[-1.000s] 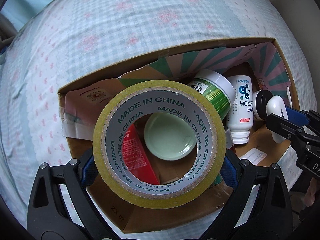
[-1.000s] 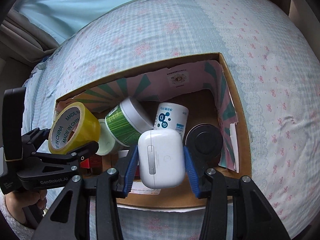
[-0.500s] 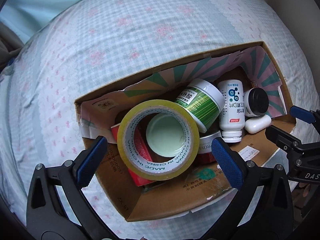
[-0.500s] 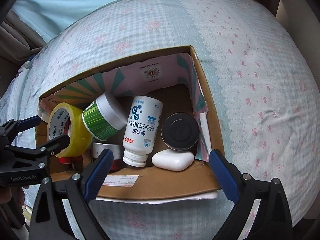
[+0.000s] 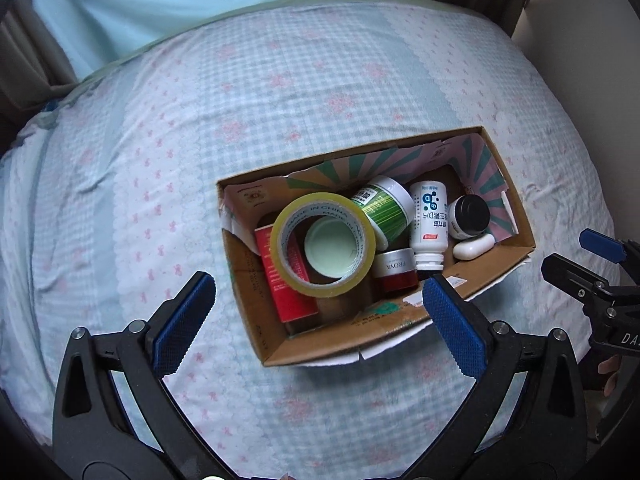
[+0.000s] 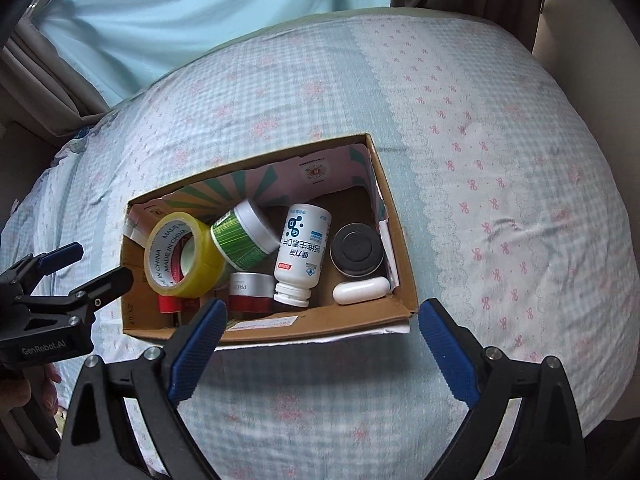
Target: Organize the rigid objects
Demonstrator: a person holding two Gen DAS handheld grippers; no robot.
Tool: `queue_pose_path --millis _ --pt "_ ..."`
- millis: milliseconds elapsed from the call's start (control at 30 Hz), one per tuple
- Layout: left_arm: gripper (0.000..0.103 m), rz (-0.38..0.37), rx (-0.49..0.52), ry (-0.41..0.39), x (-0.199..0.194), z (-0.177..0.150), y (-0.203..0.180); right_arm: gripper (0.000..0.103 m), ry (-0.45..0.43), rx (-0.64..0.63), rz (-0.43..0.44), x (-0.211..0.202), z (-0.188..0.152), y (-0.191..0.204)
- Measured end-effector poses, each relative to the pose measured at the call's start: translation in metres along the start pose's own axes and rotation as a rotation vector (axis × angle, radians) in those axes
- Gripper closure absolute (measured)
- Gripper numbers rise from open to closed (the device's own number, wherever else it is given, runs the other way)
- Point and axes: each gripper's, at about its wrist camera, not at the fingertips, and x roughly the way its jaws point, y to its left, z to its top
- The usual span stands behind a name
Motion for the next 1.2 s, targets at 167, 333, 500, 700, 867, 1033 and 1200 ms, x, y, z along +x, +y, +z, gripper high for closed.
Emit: queue_pose_path --millis 167,333,500,700,867,1033,1200 --pt "0.0 0.014 -0.068 -0.055 -0.055 -0.019 0.013 0.007 -0.037 -0.027 0.007 -0.042 -0.007 0.006" --pt "0.0 0.039 -0.119 -0.165 -0.122 -0.026 0.007 0.007 -0.1 -0.029 0.015 -0.097 -0.007 0.004" --pt "0.0 0.066 -0.166 -0.333 -0.202 -0.033 -0.022 0.007 -0.209 -0.065 0.006 -0.168 0.001 -0.003" --pt "0.0 0.096 -0.19 -0.488 -0.282 -0.043 -0.071 0.007 -0.334 -0.154 -0.019 -0.25 0.003 -0.013" --pt "0.0 0.108 -0.208 -0.58 -0.315 -0.056 -0.103 0.007 -0.438 -0.159 -0.026 -0.304 -0.006 -0.031" --pt "0.0 0.088 -0.202 -0.641 -0.334 -0.061 -0.125 0.007 -0.504 -0.2 -0.068 -0.331 -0.015 -0.039" --pt "0.0 0.107 -0.174 -0.682 -0.342 -0.061 -0.139 0.007 -0.557 -0.205 -0.089 -0.341 -0.021 -0.047"
